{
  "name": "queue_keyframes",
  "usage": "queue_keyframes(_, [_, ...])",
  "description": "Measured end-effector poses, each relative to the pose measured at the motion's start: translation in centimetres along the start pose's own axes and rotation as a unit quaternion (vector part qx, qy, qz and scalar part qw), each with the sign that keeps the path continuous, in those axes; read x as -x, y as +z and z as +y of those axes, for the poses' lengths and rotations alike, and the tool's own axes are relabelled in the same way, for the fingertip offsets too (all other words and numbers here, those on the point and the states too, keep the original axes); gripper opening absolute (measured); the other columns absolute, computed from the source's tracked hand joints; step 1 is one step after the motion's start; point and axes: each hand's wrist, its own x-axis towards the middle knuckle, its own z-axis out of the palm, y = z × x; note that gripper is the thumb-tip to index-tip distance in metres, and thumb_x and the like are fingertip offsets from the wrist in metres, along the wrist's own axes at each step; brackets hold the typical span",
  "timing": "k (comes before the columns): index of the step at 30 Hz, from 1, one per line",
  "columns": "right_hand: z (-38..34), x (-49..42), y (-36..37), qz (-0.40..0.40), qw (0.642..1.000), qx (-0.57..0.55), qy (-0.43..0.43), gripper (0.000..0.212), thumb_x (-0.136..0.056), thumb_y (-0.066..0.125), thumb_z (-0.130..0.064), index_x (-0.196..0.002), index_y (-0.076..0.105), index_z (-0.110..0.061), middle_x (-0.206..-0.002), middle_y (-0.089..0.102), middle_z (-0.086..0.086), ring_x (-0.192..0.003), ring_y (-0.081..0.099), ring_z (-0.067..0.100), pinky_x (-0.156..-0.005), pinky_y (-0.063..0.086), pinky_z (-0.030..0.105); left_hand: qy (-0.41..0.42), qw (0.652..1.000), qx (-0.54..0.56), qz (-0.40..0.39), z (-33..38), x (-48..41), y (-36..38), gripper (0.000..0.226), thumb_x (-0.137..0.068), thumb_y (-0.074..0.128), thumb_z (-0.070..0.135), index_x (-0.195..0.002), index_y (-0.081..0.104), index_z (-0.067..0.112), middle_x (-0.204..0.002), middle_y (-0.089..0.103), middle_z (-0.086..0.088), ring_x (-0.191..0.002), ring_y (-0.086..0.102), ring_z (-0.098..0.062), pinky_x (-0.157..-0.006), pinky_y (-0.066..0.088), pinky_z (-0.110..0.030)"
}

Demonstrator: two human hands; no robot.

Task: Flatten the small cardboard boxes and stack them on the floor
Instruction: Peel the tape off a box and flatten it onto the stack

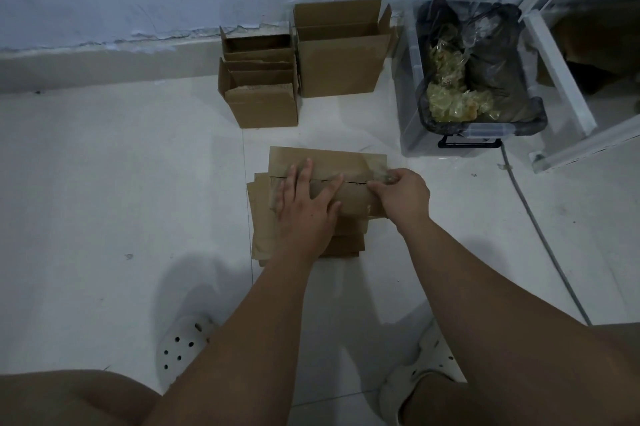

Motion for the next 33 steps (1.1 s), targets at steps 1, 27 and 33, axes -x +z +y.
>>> queue_keyframes(1, [0.1, 0.0, 0.0, -0.001, 1.0, -0.003, 0.004, 0.048, -0.081, 0.075, -0.029, -0.12, 0.061, -0.005, -0.117, 0.063, 0.01, -0.106, 0.058, 0.023, -0.078, 0.038, 0.02, -0.002, 1.0, 0.0, 0.001, 0.0, 0.0, 0.0, 0.047, -0.095, 0.041, 0.046, -0.142, 0.033, 0.045, -0.159, 0.01, -0.003, -0.145, 0.001, -0.027, -0.116, 0.003, -0.044])
queue_keyframes(27, [2.0, -0.2, -1.2, -0.095, 0.808, -0.52, 0.259, 0.04, -0.086, 0.035, 0.012, -0.106, 0.06, -0.011, -0.1, 0.071, 0.018, -0.047, 0.036, 0.011, -0.057, 0.037, 0.023, -0.028, 0.999, 0.018, -0.018, 0.3, -1.0, -1.6, 0.054, -0.093, 0.041, 0.053, -0.143, 0.031, 0.041, -0.159, 0.005, -0.003, -0.145, -0.003, -0.027, -0.115, -0.005, -0.043])
queue_keyframes(33, [3.0, -0.2, -1.3, -0.116, 0.826, -0.49, 0.254, 0.032, -0.089, 0.04, 0.003, -0.1, 0.066, -0.013, -0.094, 0.073, 0.005, -0.046, 0.041, 0.006, -0.052, 0.036, 0.019, 0.094, 0.986, -0.097, -0.096, 2.7, -3.2, -1.7, 0.103, -0.069, 0.067, 0.065, -0.147, 0.012, 0.027, -0.158, -0.008, -0.006, -0.144, -0.013, -0.033, -0.108, -0.015, -0.053])
